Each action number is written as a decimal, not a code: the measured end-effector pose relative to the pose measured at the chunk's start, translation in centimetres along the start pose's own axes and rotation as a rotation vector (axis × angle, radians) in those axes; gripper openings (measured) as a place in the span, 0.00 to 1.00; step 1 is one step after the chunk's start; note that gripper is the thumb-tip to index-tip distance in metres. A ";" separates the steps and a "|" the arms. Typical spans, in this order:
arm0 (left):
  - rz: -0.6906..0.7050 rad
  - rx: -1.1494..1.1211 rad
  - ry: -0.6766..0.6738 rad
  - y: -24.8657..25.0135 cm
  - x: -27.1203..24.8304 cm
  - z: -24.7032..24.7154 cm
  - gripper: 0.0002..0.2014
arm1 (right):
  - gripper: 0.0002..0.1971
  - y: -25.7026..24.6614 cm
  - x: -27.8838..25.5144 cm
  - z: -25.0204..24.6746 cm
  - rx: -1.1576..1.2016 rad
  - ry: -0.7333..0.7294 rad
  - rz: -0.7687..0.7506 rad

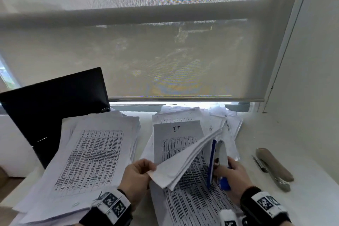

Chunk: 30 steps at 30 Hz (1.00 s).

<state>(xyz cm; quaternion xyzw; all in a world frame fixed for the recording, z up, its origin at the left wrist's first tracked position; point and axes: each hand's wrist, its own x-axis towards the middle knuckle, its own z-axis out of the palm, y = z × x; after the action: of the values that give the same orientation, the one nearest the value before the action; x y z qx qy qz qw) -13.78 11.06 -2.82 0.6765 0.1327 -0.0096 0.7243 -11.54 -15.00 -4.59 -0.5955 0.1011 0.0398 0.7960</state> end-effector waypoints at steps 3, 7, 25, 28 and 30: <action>0.014 0.016 0.049 0.1 -0.1 0.1 0.08 | 0.13 0.3 0.3 -0.2 0.063 0.046 0.045; 0.010 0.039 0.055 0.5 -0.4 0.3 0.06 | 0.35 0.6 0.1 0.0 0.090 0.097 0.050; -0.162 0.080 -0.076 2.3 2.1 1.5 0.05 | 0.04 -0.4 -0.8 0.2 0.111 0.082 0.037; -0.184 0.097 -0.019 2.0 2.7 1.6 0.07 | 0.04 -0.6 -0.7 0.2 0.110 0.092 0.052; -0.185 0.090 0.010 1.8 2.9 1.5 0.09 | 0.05 -0.6 -0.4 -0.2 0.095 0.112 0.087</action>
<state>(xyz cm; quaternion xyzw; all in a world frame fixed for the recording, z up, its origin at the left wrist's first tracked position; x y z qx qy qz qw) -10.37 10.20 -1.56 0.6933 0.1977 -0.0789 0.6885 -11.84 -15.33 -3.97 -0.5533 0.1731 0.0362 0.8140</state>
